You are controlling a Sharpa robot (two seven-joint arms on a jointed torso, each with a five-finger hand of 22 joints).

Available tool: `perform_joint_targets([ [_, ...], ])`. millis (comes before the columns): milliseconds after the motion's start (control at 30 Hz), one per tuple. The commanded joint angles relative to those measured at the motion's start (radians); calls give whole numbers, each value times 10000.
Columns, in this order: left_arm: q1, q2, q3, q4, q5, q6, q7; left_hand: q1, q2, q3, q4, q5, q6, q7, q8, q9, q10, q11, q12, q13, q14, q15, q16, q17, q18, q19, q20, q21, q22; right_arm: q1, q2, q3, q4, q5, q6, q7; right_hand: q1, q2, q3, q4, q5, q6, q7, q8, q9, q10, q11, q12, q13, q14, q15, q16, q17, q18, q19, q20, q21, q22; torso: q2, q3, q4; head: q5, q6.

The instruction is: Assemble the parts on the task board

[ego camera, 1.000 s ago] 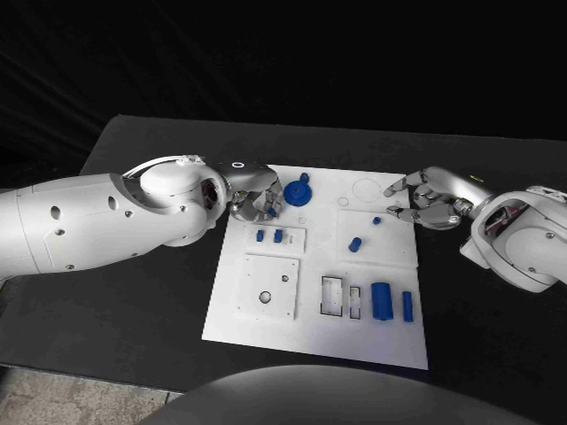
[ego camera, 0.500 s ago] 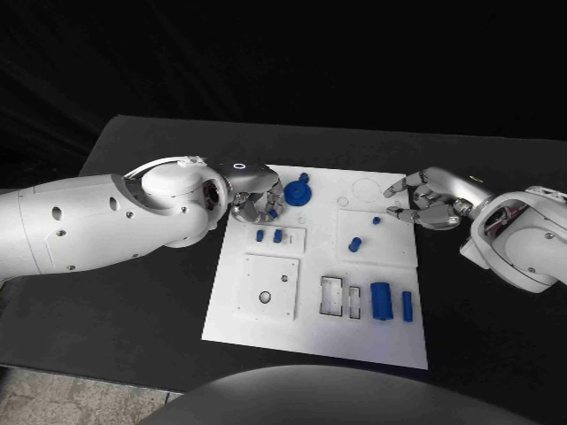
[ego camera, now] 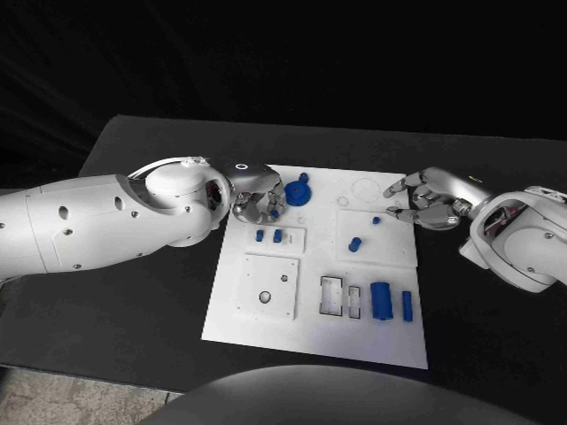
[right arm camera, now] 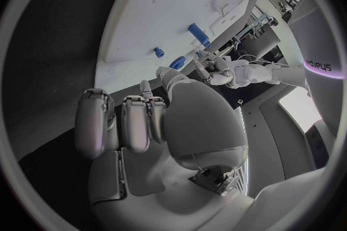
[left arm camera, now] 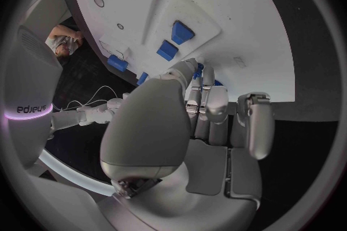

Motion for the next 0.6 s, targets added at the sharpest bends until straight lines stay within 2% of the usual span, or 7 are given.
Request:
perform_joint_targets([
  [33,-16,52,-2,-58,16,97,6,-41,55,81,-16,-44,-32,51,-68,-19,87,-6,-40,-23,-89,11,-87,-57,-58,543,-16,-51,2400,-8,-1,1,3,-20,124,-25,64,-35,57,-18,41,63,-1,-57,-9,145,55,-38,1599,707,66,-42,903,57,112,80,-45,1680,1,0,3,1,1],
  [233,-25,95,-2,-112,16,89,23,-9,63,116,-54,-34,-3,52,-72,-41,102,-7,-52,-39,-113,8,-113,-107,-52,524,-16,-74,2392,-9,5,1,6,-20,135,-27,64,-35,57,-18,41,63,-1,-57,-9,145,55,-38,1599,707,66,-42,903,57,112,80,-45,1680,0,7,1,15,1],
  [367,-29,97,-3,-131,16,185,5,-15,-29,125,-106,-52,-59,45,-141,-109,85,-2,-98,-78,-156,6,-155,-185,-42,496,-19,-108,2380,-9,6,1,7,-20,126,-27,73,-33,76,-29,44,69,1,-58,-13,127,57,-64,1578,704,66,-54,889,62,104,80,-68,1673,-6,3,3,9,1],
  [600,-36,47,-5,-131,-94,277,-82,-226,-352,96,-74,-545,-770,-97,-397,-409,-162,55,-318,-216,-263,-36,-244,-357,-18,422,-47,-199,2348,-10,-4,1,8,-20,102,-24,75,-36,80,-32,45,69,1,-59,-15,106,57,-94,1555,702,66,-60,883,65,99,80,-82,1668,-5,-1,0,11,1],
])
